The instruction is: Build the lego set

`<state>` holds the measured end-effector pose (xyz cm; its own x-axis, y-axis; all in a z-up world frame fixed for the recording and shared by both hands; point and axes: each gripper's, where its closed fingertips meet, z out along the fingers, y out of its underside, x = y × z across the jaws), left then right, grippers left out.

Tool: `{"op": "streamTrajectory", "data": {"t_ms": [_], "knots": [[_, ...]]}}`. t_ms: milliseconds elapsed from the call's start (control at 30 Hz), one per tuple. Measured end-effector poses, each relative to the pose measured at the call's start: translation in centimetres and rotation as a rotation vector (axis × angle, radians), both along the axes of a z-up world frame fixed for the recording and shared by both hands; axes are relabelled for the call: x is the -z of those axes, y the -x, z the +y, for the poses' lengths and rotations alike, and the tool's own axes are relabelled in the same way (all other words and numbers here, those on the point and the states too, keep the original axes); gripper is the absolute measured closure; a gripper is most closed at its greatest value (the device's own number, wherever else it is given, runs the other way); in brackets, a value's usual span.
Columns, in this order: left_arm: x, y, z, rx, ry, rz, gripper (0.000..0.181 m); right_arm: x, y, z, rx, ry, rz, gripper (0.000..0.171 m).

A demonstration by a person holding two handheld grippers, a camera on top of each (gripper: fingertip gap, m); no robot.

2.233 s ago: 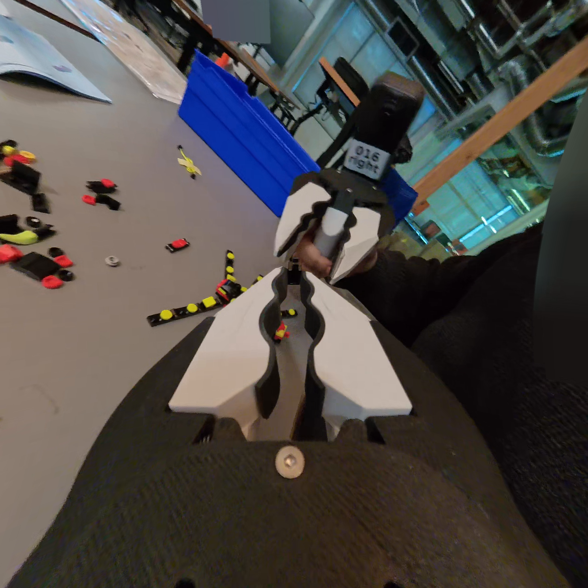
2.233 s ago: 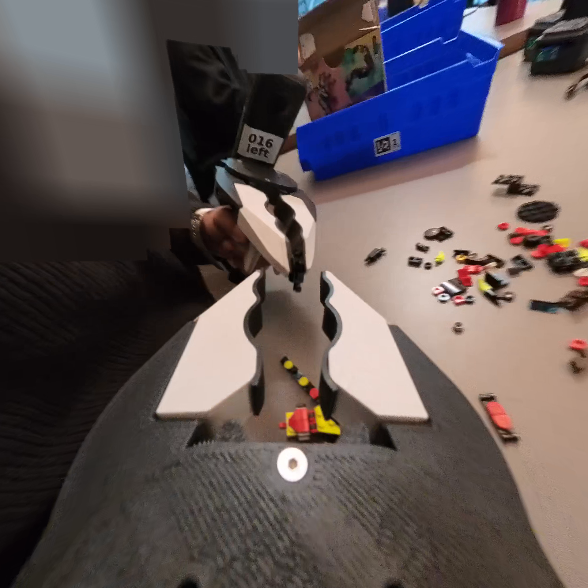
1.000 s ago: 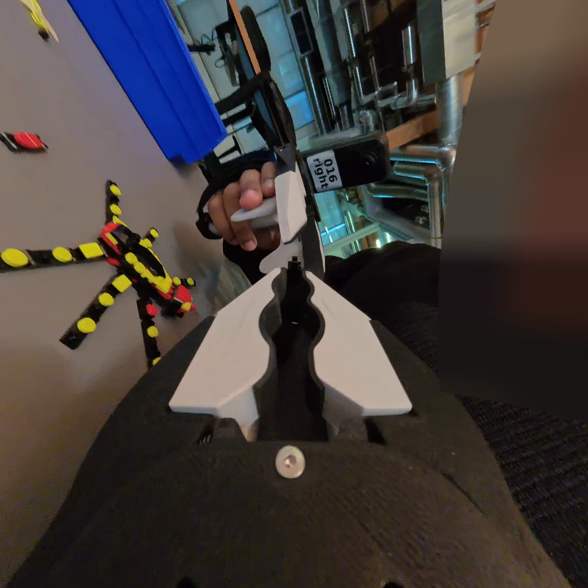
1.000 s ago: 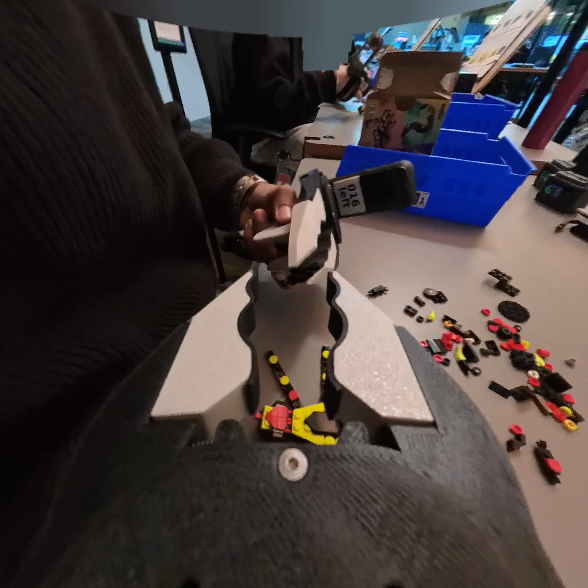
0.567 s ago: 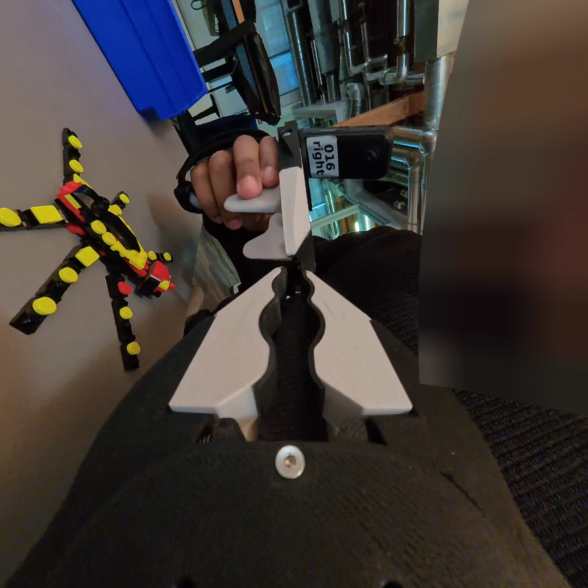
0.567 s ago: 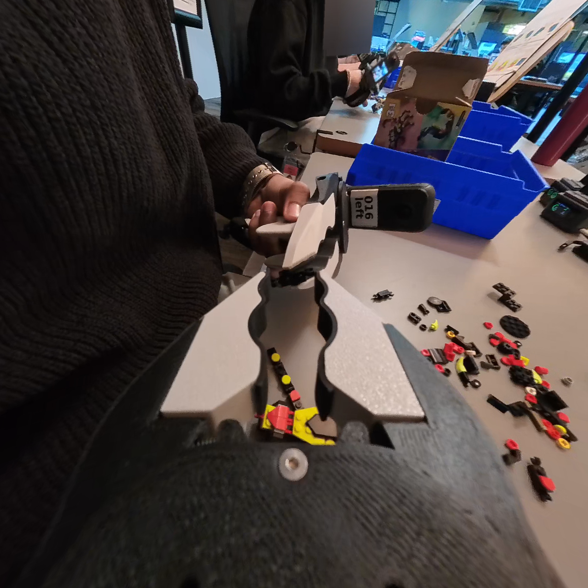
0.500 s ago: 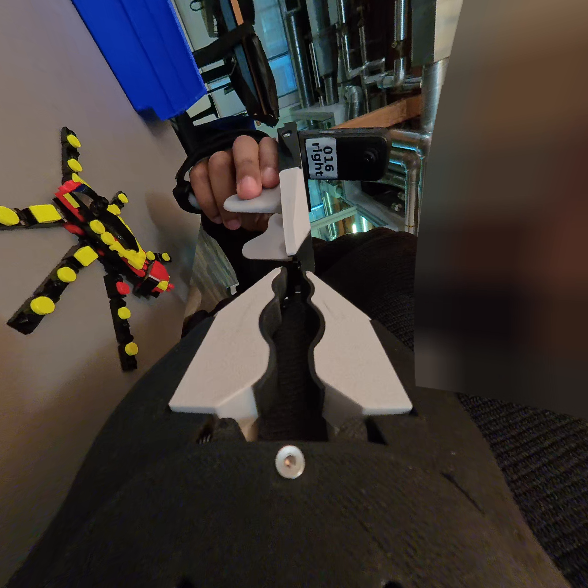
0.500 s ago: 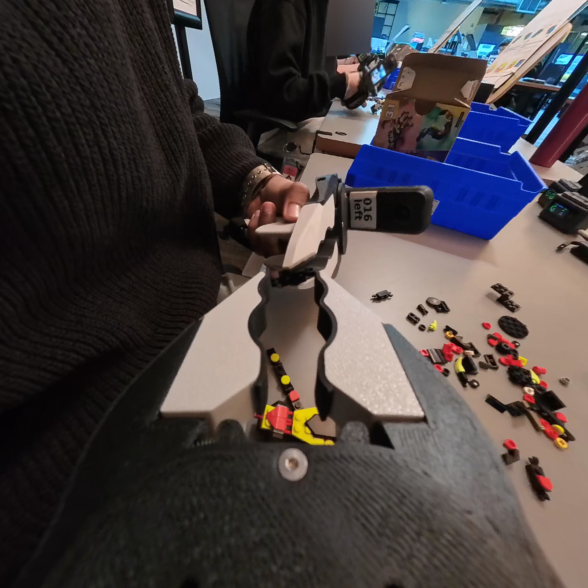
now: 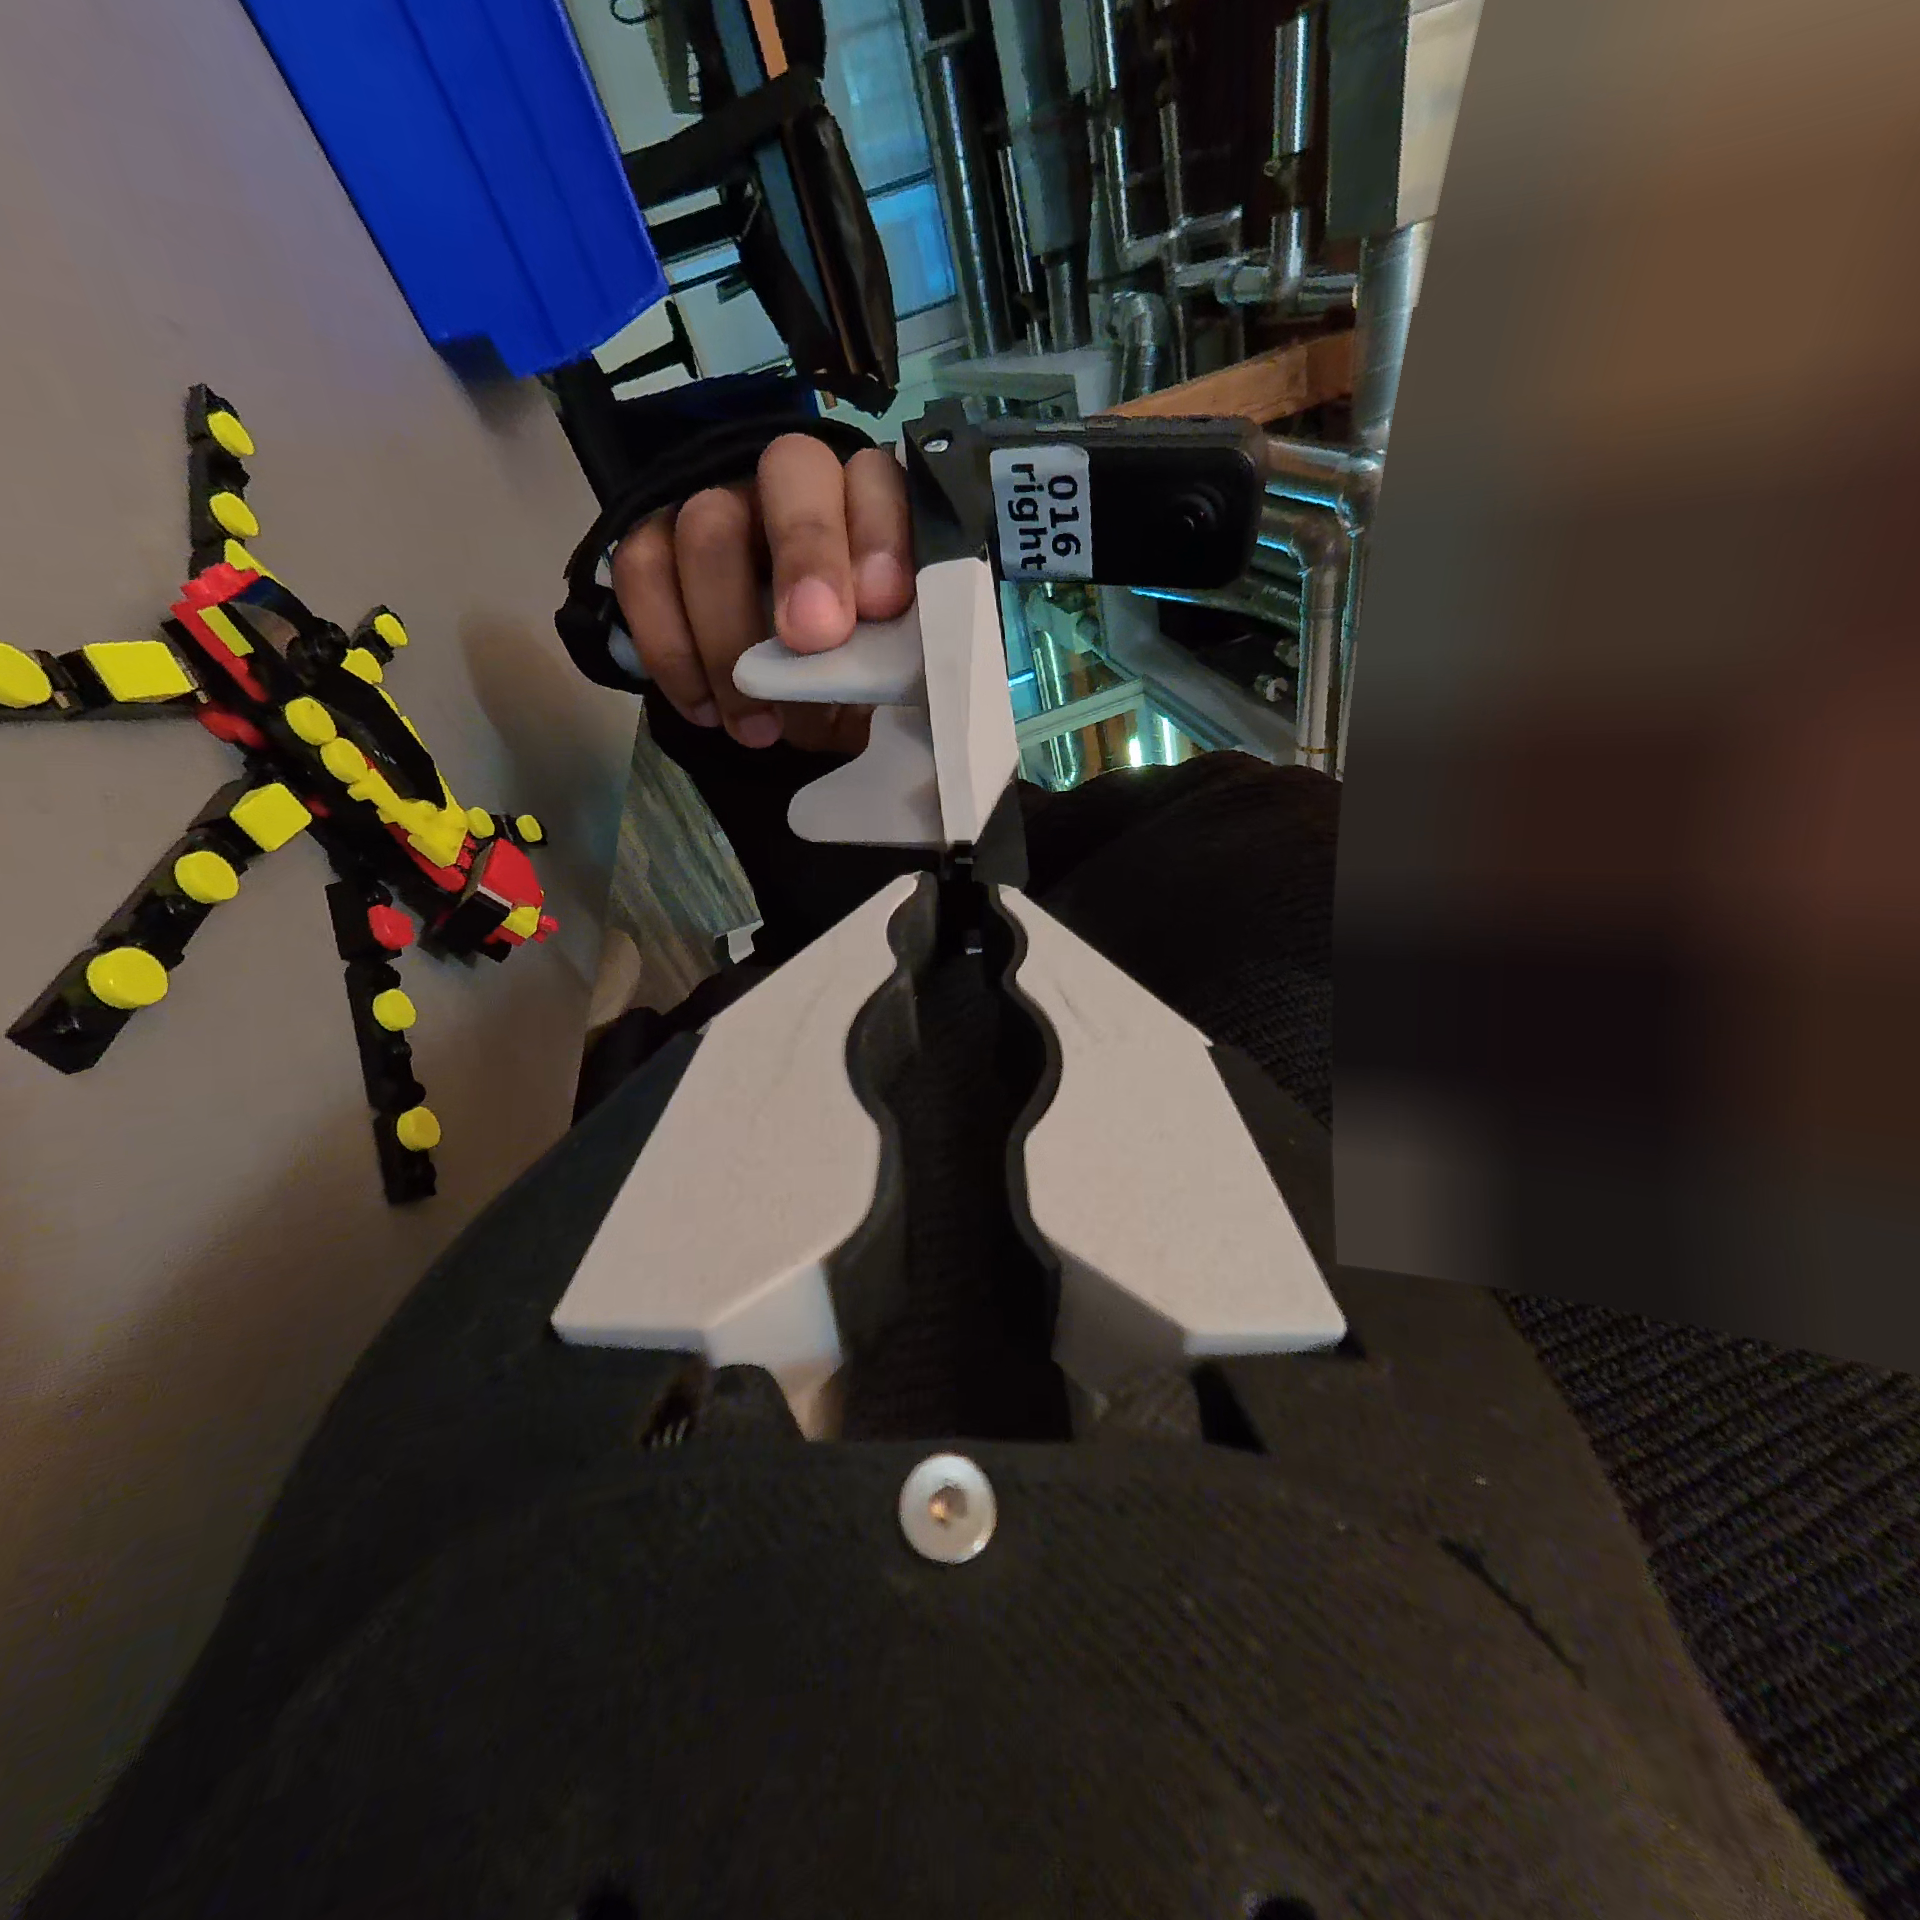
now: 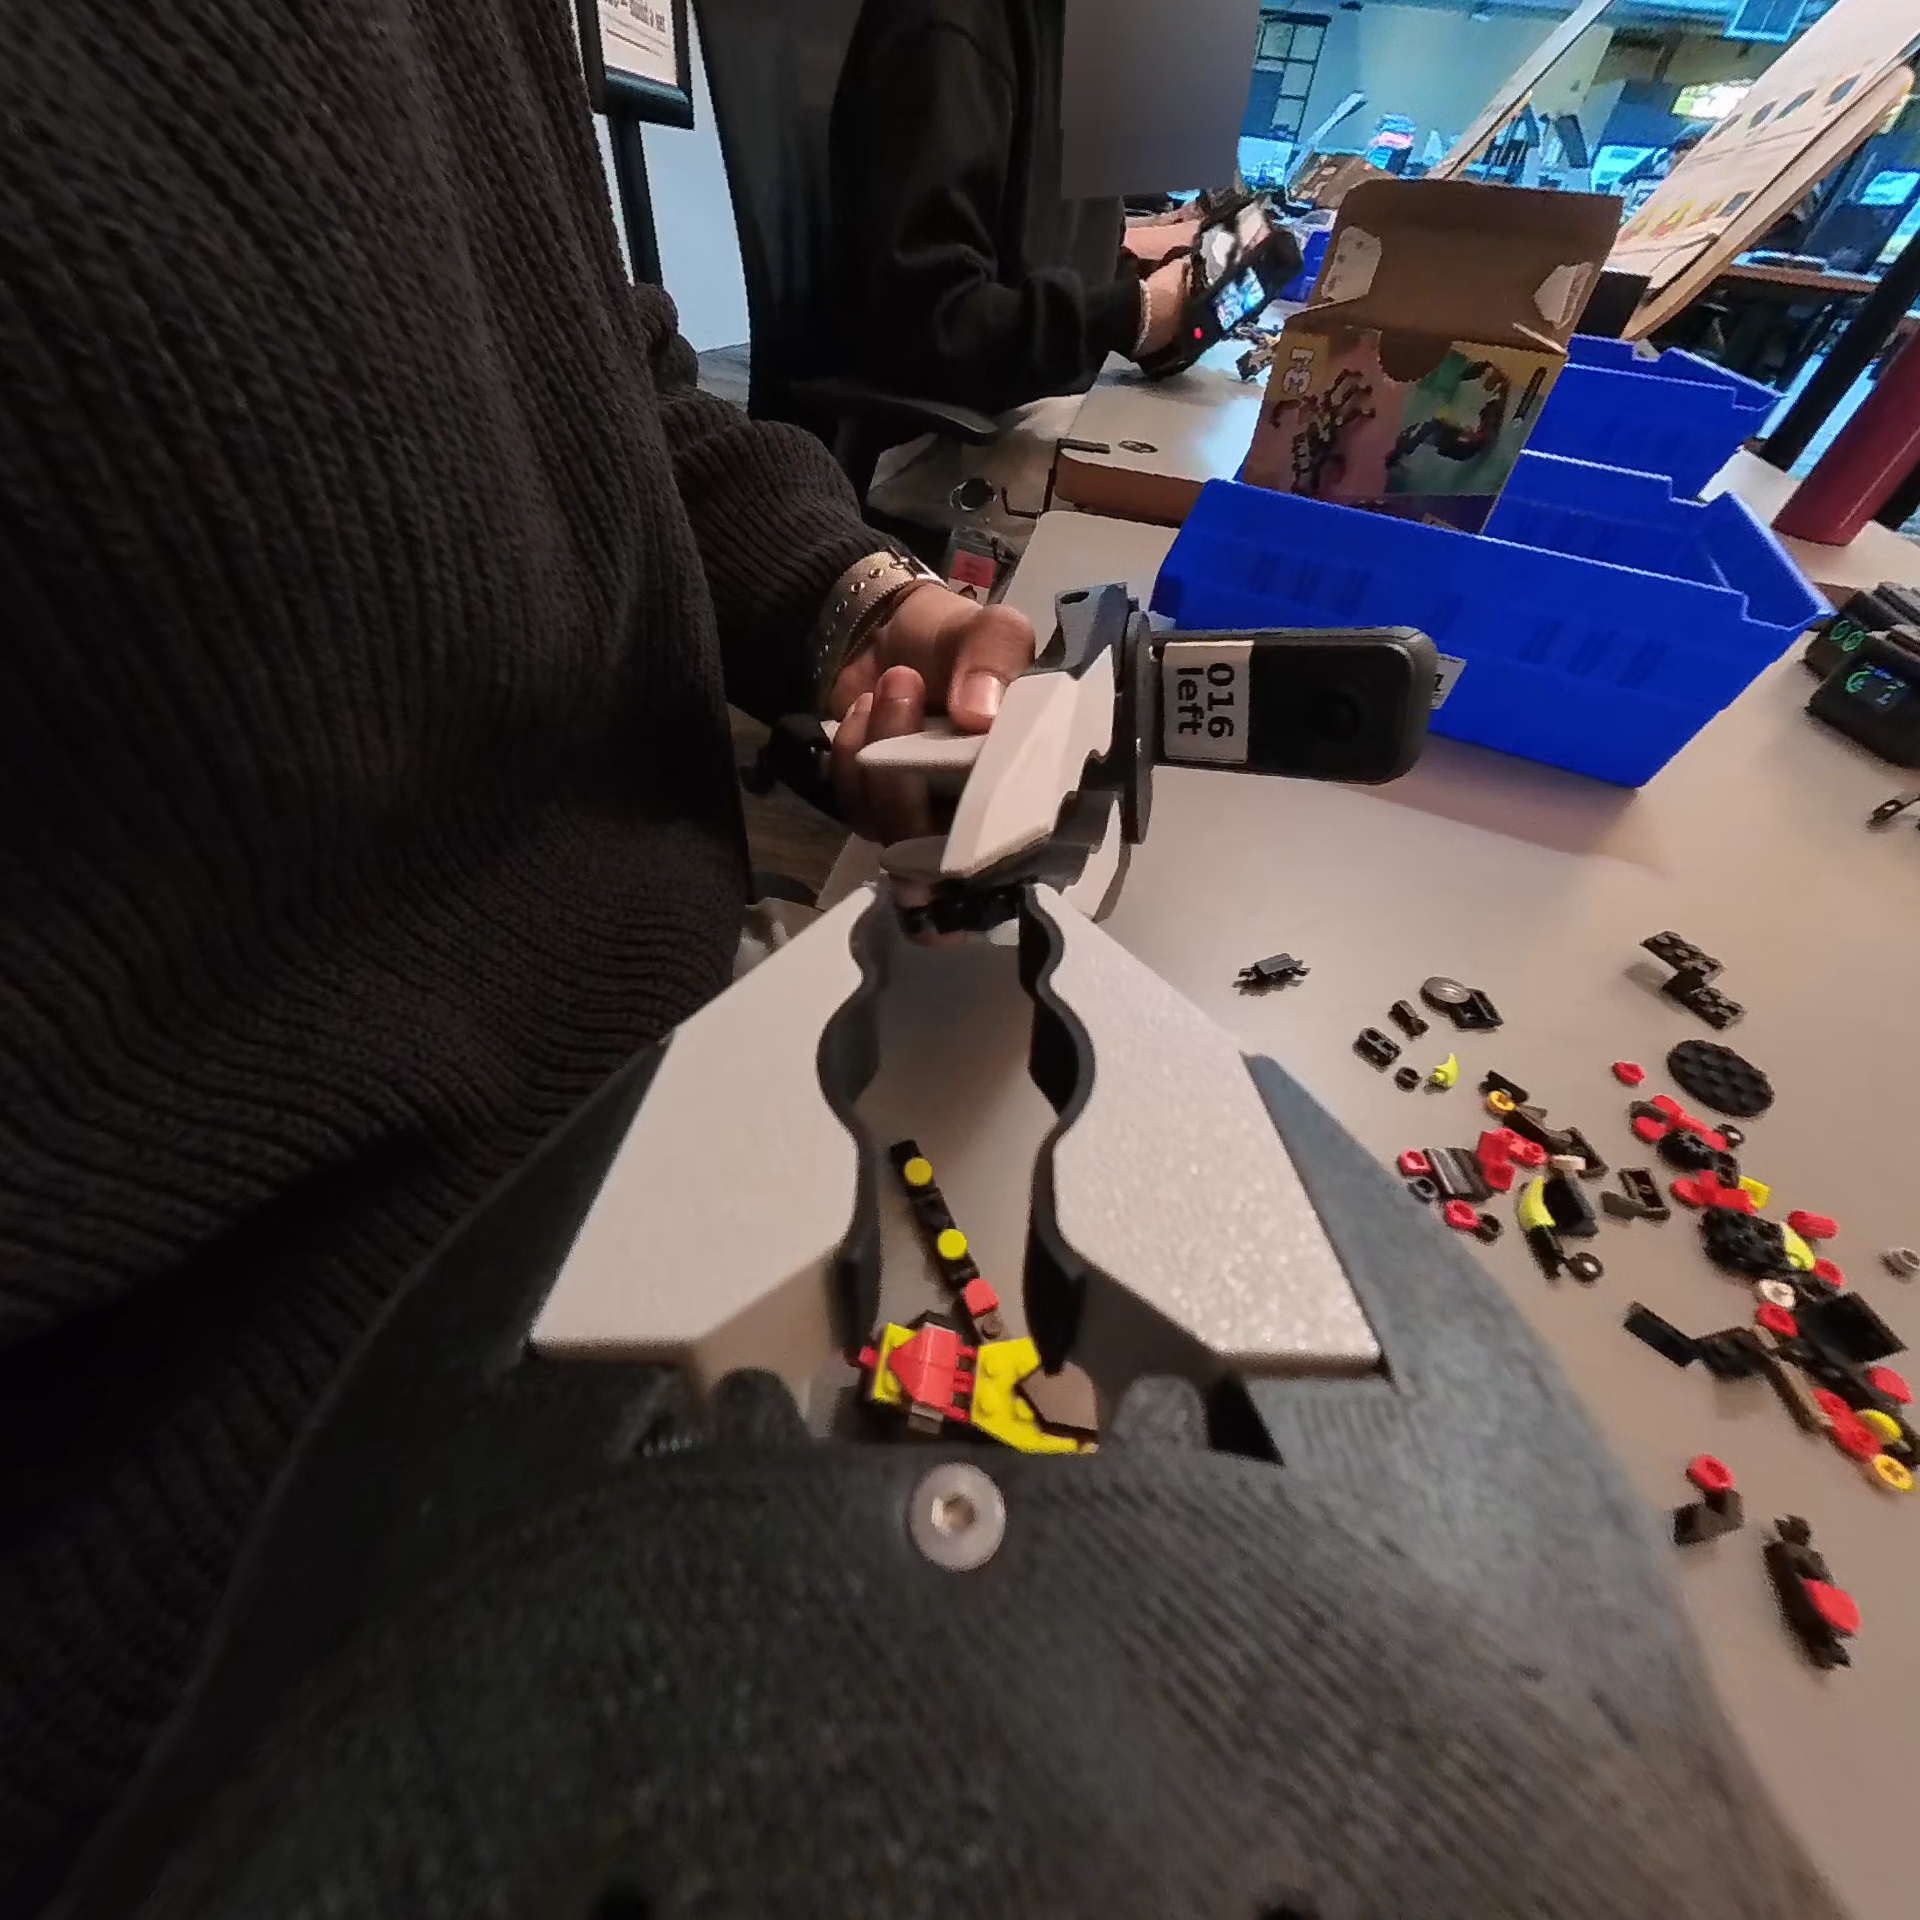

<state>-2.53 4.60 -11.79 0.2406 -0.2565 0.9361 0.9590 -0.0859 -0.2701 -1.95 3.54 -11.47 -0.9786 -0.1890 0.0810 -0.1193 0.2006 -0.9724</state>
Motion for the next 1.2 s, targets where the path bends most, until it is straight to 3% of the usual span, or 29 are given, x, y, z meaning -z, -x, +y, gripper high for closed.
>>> {"op": "streamTrajectory", "data": {"t_ms": [200, 300, 533, 667, 800, 900, 1033, 1200], "knots": [[0.1, -0.1, 0.2, 0.005, 0.002, -0.01, 0.177, 0.6, -0.2, -0.2, -0.002, -0.032, 0.005, 0.144], [0.1, 0.1, 0.2, -0.019, 0.011, 0.015, 0.176, 0.4, 0.4, 0.0, 0.007, -0.016, -0.039, 0.151], [0.7, 1.5, -0.1, -0.154, 0.153, 0.284, 0.177, -1.0, 2.1, 0.9, 0.009, 0.063, -0.299, 0.157], [0.7, 1.1, 0.2, -0.13, 0.129, 0.235, 0.177, -0.5, 2.1, 1.1, 0.034, 0.034, -0.168, 0.161], [1.1, 1.6, 0.1, -0.198, 0.245, 0.46, 0.177, 0.5, 2.4, 1.3, 0.019, -0.033, -0.345, 0.171], [1.4, 1.5, 0.3, -0.231, 0.318, 0.627, 0.177, 0.6, 2.6, 1.2, -0.004, -0.031, -0.481, 0.168], [1.9, 1.7, 0.5, -0.258, 0.393, 0.76, 0.176, 1.6, 2.1, 1.0, -0.015, -0.09, -0.478, 0.166], [1.9, 1.4, 0.6, -0.248, 0.39, 0.769, 0.176, 1.9, 2.0, 1.0, -0.008, -0.111, -0.454, 0.17]]}}
